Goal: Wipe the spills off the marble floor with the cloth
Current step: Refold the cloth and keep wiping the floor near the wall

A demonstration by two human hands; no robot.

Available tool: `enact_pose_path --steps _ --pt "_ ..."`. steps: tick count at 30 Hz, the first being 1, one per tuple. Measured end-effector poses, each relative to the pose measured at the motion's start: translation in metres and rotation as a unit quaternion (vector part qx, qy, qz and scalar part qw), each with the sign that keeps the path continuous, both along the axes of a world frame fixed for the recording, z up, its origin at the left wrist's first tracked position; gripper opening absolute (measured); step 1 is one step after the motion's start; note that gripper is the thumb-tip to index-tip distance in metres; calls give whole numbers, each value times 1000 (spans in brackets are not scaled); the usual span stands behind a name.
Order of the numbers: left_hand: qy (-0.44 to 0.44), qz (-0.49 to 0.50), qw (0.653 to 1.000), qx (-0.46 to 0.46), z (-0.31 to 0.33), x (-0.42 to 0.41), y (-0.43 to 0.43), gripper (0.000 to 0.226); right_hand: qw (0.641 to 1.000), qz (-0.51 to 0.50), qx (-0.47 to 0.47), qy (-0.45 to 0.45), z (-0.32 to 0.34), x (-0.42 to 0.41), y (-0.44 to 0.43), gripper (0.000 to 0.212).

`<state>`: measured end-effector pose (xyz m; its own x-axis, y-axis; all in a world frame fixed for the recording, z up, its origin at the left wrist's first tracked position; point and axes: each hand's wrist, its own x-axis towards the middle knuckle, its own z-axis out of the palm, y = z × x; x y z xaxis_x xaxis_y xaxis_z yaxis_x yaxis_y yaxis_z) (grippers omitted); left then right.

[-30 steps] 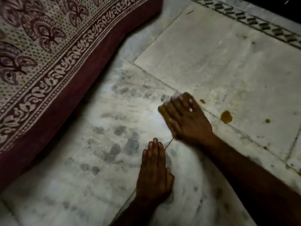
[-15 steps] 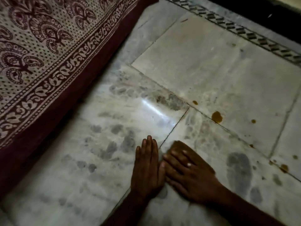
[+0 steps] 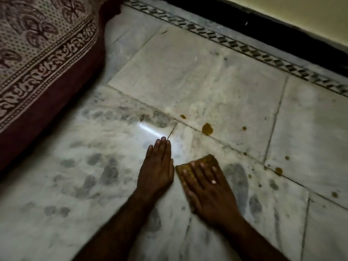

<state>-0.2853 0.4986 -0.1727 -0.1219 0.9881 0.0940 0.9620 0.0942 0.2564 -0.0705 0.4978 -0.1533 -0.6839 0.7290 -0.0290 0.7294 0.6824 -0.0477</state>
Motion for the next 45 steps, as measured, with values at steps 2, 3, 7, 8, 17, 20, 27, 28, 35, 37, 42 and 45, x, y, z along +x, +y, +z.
enact_pose_path --steps 2,3,7,8,17,20,27,28,35,37,42,45 --pt "8 0 1000 -23 -2 2 18 61 997 -73 7 -7 -5 10 30 59" --pt "11 4 1000 -27 -4 4 23 62 993 -114 15 1 -6 4 48 60" --pt "21 11 999 -22 -7 3 26 63 970 -238 40 31 -8 -57 90 62" --pt "17 13 1000 -21 -6 2 26 63 975 -215 46 34 -9 -63 86 61" --pt "-2 55 998 -31 -6 3 30 65 962 -271 13 -25 -8 6 102 65" --pt "0 63 998 -26 -4 3 30 65 958 -285 33 13 -5 -46 149 64" --pt "-10 65 998 -3 1 0 30 61 1000 -13 23 -11 -5 -50 105 61" --pt "-7 61 998 -6 0 1 30 60 1000 -5 20 -24 -4 -31 103 61" --pt "4 51 999 7 -7 2 27 57 981 -190 48 2 -2 -103 191 58" --pt "7 52 999 5 -6 1 25 56 989 -134 61 32 -7 -133 185 57" --pt "-18 33 999 5 -6 0 25 58 1000 28 3 14 -6 -83 116 57" --pt "-18 42 999 8 -3 -2 24 61 999 -36 32 0 -4 -51 147 57"
